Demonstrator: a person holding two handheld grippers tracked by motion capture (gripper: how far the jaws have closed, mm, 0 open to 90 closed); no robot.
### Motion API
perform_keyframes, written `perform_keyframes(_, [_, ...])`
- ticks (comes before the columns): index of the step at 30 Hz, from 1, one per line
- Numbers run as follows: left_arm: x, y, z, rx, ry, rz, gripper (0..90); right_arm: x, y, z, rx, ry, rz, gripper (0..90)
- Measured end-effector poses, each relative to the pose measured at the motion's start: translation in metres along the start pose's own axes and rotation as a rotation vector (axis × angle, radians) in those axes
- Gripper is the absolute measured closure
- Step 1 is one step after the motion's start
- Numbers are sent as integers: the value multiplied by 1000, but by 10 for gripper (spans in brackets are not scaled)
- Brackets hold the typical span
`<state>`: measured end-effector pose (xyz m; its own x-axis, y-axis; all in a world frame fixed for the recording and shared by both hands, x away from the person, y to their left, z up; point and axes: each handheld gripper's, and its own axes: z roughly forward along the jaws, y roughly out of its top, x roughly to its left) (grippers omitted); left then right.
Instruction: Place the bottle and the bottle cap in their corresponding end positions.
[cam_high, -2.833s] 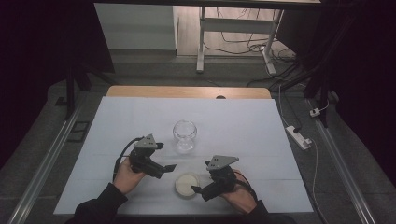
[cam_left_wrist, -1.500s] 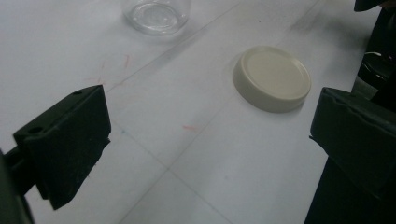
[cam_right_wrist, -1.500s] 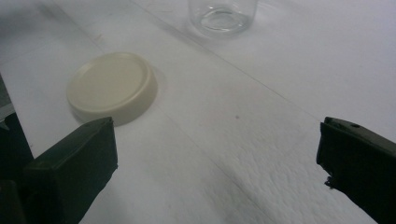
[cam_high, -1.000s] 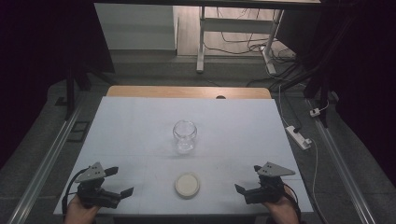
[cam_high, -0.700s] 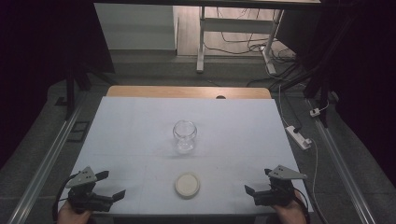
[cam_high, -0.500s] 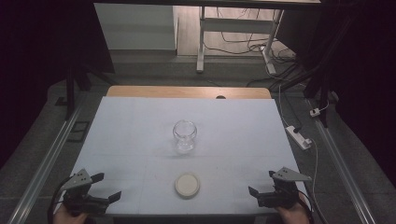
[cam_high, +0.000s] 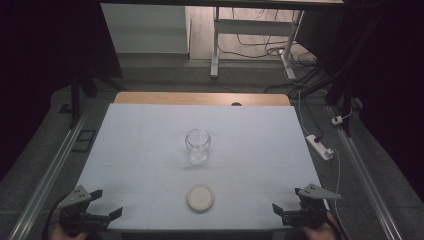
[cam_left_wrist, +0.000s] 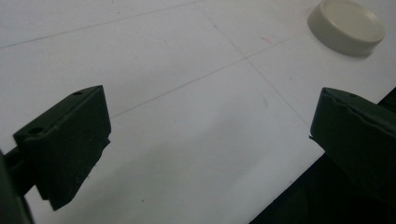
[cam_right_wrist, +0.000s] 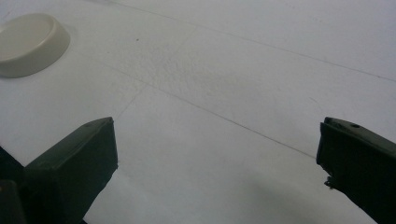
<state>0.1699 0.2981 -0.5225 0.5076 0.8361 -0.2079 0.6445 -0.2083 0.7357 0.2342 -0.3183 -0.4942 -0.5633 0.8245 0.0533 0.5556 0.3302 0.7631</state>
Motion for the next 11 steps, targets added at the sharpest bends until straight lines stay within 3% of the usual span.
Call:
perform_keyframes(6, [-3,-1,2,49,19,18,0,-2,-3,-5,3,-2,21,0])
perform_keyframes(11, [-3,0,3,61,15,11,0,-1,-4,-4,11,-3,16,0])
